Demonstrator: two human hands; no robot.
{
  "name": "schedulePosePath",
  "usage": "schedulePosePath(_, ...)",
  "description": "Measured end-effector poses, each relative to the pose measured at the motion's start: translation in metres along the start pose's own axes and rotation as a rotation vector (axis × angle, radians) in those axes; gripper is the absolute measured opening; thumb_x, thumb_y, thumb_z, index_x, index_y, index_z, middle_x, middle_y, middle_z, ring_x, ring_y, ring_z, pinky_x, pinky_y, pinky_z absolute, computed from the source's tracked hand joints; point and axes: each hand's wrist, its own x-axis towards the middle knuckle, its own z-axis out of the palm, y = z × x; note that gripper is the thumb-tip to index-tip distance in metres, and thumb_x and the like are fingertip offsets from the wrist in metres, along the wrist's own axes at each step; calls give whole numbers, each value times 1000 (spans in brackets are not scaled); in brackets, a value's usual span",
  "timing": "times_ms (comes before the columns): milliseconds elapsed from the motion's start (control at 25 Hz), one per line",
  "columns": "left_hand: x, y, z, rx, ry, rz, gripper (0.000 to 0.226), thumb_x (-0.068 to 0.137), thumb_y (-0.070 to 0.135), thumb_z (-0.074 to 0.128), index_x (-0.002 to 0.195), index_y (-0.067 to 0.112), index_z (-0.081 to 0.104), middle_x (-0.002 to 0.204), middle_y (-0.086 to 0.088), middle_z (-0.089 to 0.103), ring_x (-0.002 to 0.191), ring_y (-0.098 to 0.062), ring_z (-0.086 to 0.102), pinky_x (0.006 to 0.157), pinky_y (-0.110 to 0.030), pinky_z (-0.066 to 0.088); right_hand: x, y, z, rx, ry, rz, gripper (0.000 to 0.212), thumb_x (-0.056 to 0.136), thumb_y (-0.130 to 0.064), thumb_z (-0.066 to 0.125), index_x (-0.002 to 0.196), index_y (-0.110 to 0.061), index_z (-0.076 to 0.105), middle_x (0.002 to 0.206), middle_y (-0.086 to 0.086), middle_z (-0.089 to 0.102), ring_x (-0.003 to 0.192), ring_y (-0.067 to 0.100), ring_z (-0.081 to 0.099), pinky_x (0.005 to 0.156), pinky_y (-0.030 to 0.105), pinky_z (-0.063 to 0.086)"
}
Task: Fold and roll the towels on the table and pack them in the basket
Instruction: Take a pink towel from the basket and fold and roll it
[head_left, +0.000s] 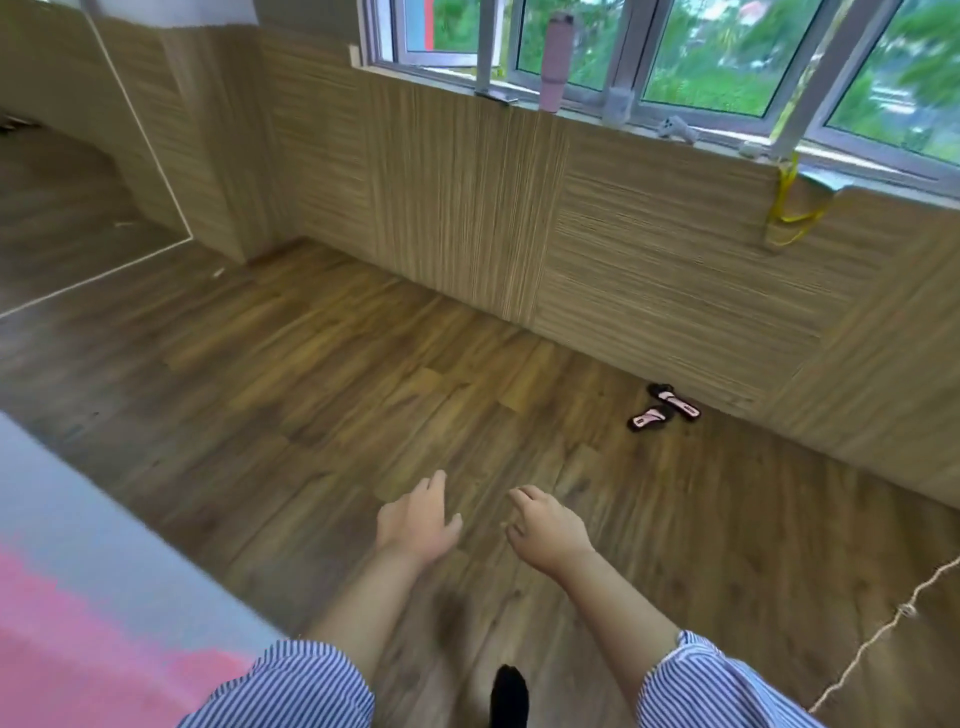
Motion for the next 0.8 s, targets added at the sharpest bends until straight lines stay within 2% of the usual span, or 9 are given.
schedulePosePath(200, 101, 29, -11, -25, 1, -93, 49, 92, 43, 44, 136, 25, 36, 134, 5, 47, 116, -20, 56, 85, -34, 42, 95, 47, -45, -35, -64, -16, 48, 92, -34, 43, 136, -18, 35, 128, 3, 50, 115, 26, 52, 86, 37, 45)
schedulePosePath(360, 161, 15, -13, -34, -32, -206, 47, 91, 43, 43, 134, 25, 37, 128, 5, 55, 115, -18, 56, 91, -35, 39, 174, 51, -66, -68, -110, -65, 36, 93, -33, 41, 123, -15, 40, 116, 3, 57, 105, 26, 56, 71, 33, 42)
schedulePosePath(560, 255, -51, -37, -28, -45, -332, 47, 90, 42, 43, 134, 27, 35, 125, 6, 59, 116, -18, 56, 97, -37, 36, 294, 8, -87, -97, -125, -170, 34, 92, -34, 43, 120, -14, 42, 116, 6, 58, 108, 29, 56, 77, 35, 45)
schedulePosePath(680, 320, -106, -74, -41, 16, -390, 48, 90, 43, 42, 135, 27, 36, 125, 6, 58, 117, -17, 56, 99, -36, 36, 381, -41, -104, -92, -120, -219, 40, 91, -31, 43, 128, -17, 40, 120, 7, 57, 111, 29, 55, 82, 36, 45)
schedulePosePath(800, 370, -164, -114, -46, 93, -436, 48, 90, 41, 44, 136, 27, 37, 126, 8, 58, 118, -15, 54, 98, -35, 36, 458, -98, -120, -111, -117, -282, 38, 91, -30, 40, 126, -16, 41, 118, 7, 58, 109, 29, 56, 81, 35, 45)
